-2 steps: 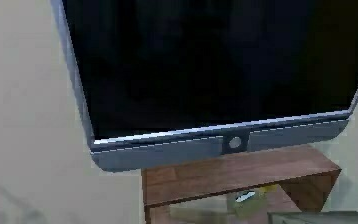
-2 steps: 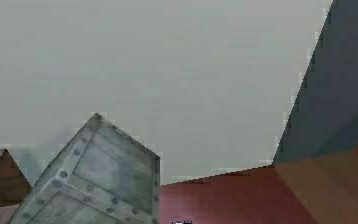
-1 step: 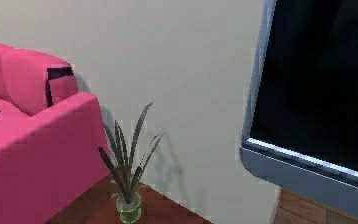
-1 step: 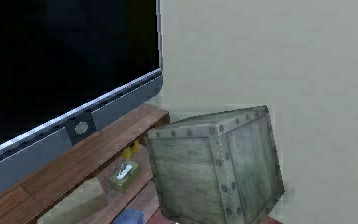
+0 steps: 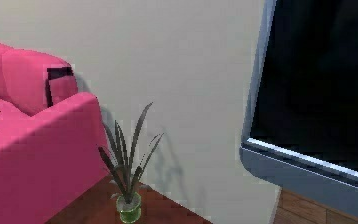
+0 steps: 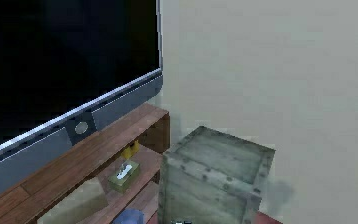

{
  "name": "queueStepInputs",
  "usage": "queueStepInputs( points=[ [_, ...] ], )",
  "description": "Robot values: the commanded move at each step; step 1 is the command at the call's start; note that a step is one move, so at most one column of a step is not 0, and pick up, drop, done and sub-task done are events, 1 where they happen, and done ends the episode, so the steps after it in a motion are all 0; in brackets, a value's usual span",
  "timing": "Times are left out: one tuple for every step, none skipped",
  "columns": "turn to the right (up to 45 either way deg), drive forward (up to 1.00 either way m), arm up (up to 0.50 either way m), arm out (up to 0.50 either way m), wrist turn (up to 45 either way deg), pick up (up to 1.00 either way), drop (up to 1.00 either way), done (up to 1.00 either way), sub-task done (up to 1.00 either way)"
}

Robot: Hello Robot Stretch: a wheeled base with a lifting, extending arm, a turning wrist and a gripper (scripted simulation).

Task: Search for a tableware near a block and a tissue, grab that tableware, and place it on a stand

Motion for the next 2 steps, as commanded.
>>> queueStepInputs(
  points=[
    [0.0, 0.0, 0.5, 0.0, 0.0, 0.0, 0.0, 0.0, 0.0],
    [0.0, 0.0, 0.5, 0.0, 0.0, 0.0, 0.0, 0.0, 0.0]
  ],
)
